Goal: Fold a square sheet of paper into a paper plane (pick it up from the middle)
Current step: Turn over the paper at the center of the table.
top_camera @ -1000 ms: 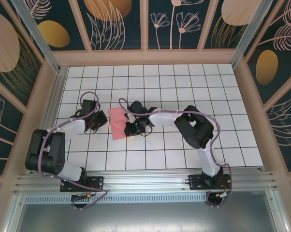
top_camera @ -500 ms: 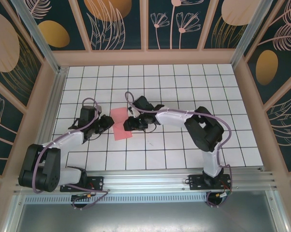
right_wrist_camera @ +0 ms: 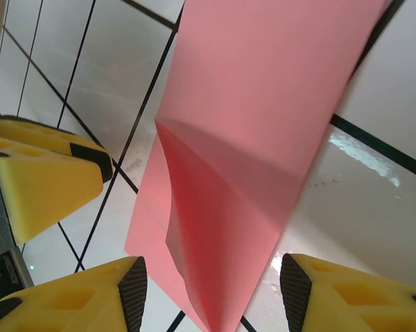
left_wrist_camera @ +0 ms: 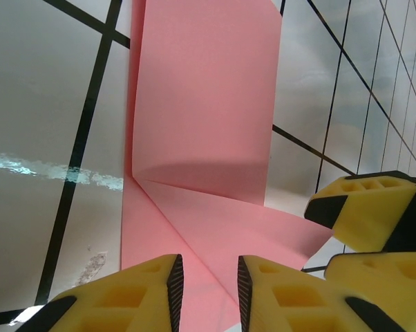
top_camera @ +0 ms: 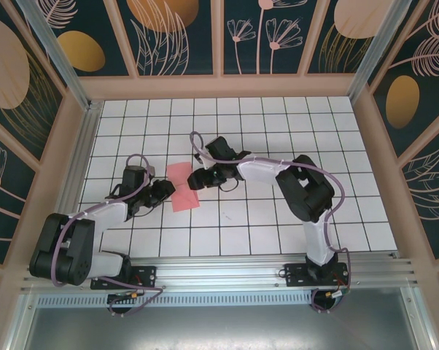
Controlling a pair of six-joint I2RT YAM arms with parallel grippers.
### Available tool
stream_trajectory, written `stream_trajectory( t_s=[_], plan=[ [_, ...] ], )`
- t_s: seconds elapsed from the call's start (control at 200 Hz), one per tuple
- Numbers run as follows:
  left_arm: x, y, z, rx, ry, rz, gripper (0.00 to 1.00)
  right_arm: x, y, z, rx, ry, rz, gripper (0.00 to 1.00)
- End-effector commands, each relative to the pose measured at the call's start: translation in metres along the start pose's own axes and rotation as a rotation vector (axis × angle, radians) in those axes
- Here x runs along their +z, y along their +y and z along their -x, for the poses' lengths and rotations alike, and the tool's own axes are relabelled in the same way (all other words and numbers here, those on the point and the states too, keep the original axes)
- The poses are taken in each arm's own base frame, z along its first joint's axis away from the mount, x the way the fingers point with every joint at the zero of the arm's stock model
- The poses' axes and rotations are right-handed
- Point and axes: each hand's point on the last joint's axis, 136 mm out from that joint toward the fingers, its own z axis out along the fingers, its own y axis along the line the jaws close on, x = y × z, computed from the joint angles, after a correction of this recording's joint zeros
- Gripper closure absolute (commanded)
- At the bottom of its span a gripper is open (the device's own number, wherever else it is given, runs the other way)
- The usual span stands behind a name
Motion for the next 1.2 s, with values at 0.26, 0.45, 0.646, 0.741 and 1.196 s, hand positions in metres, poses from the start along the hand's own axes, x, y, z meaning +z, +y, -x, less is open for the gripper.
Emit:
stream_trajectory(
  t_s=[0.26,0.45,0.646,0.741,1.196],
  plan=[
    [0.000,-0.005,-0.001,-0.044,-0.016,-0.047,0.66,0.021,0.003,0.001,-0.010,0.059,0.094,0.78],
    [0.000,-0.020,-0.007,-0.035,0.013,-0.137,0.59,-0.002,0.015,0.016,0.107,-0.033,0.267,0.92],
    [0.000,-0.033,-0.011,-0.009,0.013,-0.210,0.51,-0.027,0.030,0.025,0.215,-0.073,0.413,0.92],
    [0.001,-0.037,-0.012,-0.001,0.018,-0.237,0.49,-0.036,0.036,0.027,0.243,-0.075,0.462,0.92],
    [0.002,-0.069,-0.009,0.055,-0.020,-0.456,0.44,-0.041,0.041,0.019,0.308,-0.046,0.539,0.92]
  ],
)
